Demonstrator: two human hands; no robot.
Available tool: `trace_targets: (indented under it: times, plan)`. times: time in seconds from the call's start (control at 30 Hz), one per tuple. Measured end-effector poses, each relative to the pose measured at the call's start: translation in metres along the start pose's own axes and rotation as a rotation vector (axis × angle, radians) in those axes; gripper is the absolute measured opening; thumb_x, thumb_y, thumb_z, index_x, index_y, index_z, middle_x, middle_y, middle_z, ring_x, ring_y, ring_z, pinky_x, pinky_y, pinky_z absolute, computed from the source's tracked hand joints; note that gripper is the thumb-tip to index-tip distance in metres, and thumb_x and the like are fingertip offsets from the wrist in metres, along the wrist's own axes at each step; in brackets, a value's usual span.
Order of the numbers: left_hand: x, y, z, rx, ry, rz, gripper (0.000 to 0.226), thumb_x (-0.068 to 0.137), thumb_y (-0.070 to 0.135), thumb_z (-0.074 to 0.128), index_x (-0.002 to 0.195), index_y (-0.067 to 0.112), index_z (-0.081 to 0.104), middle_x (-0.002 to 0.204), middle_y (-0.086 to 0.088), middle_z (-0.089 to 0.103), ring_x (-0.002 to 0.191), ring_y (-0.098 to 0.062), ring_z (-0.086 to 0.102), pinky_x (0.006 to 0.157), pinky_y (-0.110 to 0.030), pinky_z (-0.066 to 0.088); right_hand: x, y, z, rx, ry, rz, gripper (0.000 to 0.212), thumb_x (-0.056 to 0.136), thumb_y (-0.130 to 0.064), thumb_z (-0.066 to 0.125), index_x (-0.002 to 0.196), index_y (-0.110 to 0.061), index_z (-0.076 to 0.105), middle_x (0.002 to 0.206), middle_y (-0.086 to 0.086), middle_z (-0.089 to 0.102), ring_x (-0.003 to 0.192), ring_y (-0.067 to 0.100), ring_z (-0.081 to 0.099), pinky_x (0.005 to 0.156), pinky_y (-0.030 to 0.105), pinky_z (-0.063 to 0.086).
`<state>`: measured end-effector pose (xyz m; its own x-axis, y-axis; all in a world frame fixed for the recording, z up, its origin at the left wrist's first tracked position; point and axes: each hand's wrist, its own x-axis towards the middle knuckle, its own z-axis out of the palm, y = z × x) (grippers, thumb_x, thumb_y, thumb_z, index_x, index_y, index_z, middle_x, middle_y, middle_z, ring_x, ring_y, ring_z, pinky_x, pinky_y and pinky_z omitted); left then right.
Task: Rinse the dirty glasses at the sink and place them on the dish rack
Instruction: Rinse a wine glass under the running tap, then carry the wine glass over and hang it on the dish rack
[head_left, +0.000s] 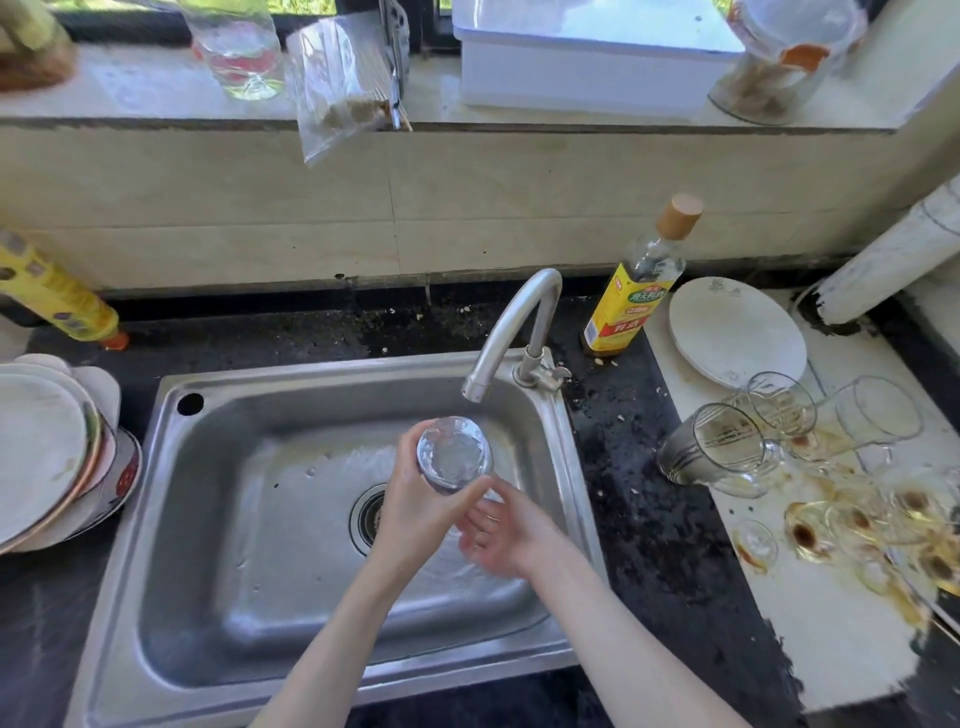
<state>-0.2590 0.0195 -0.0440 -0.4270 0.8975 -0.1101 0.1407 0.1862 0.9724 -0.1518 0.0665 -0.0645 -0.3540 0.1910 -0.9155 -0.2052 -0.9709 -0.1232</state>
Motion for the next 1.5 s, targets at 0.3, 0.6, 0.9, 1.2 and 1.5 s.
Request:
trace_targets:
  times: [0.3, 0.6, 0.9, 1.2, 1.5]
  plan:
    - [-0.017, -0.009, -0.015, 0.016, -0.057, -0.002, 0.068, 0.065, 0.011, 0.084, 0.114, 0.028, 0.040, 0.111, 0.017, 0.050, 0.098, 0.015, 0.050, 0.084, -0.007, 0.040, 0.006, -0.001, 0.006, 0.229, -0.070, -0.064, 0.005, 0.085, -0.003, 0.053, 0.081, -0.004, 0.055, 0.088, 0.011, 0.063, 0.085, 0.023, 0.058, 0.066, 0.031, 0.050]
    - [-0.037, -0.033, -0.029, 0.234, -0.226, -0.102, 0.068, 0.074, 0.024, 0.078, 0.128, 0.022, 0.037, 0.122, 0.009, 0.046, 0.098, -0.003, 0.052, 0.079, -0.010, 0.041, -0.033, -0.005, 0.001, -0.162, 0.049, -0.634, 0.004, 0.098, -0.012, 0.047, 0.095, -0.009, 0.049, 0.088, 0.011, 0.065, 0.079, 0.023, 0.062, 0.078, 0.035, 0.053]
    - [-0.040, -0.046, -0.030, 0.502, -0.216, 0.088, 0.073, 0.071, 0.036, 0.078, 0.131, 0.015, 0.042, 0.124, 0.000, 0.049, 0.116, -0.018, 0.043, 0.099, -0.031, 0.035, -0.055, 0.031, 0.005, -0.613, 0.182, -1.042, 0.011, 0.090, -0.027, 0.060, 0.096, -0.020, 0.065, 0.093, -0.005, 0.073, 0.094, 0.007, 0.067, 0.086, 0.021, 0.049]
    - [-0.054, -0.048, -0.035, 0.695, -0.255, 0.236, 0.081, 0.069, 0.065, 0.056, 0.129, 0.013, 0.046, 0.131, -0.005, 0.048, 0.127, -0.028, 0.039, 0.106, -0.045, 0.033, -0.057, 0.046, -0.007, -0.647, 0.303, -1.045, 0.044, 0.078, -0.052, 0.063, 0.101, -0.014, 0.069, 0.099, -0.003, 0.071, 0.098, 0.013, 0.065, 0.090, 0.037, 0.052]
    - [-0.104, 0.004, -0.013, 1.047, -0.608, 0.430, 0.093, 0.079, 0.077, 0.031, 0.149, 0.022, 0.005, 0.158, 0.001, 0.004, 0.145, -0.023, -0.002, 0.116, -0.040, 0.003, -0.128, 0.089, -0.074, -0.652, 0.443, -1.185, 0.026, 0.089, -0.022, 0.064, 0.092, 0.003, 0.069, 0.089, 0.018, 0.070, 0.085, 0.024, 0.064, 0.075, 0.034, 0.048]
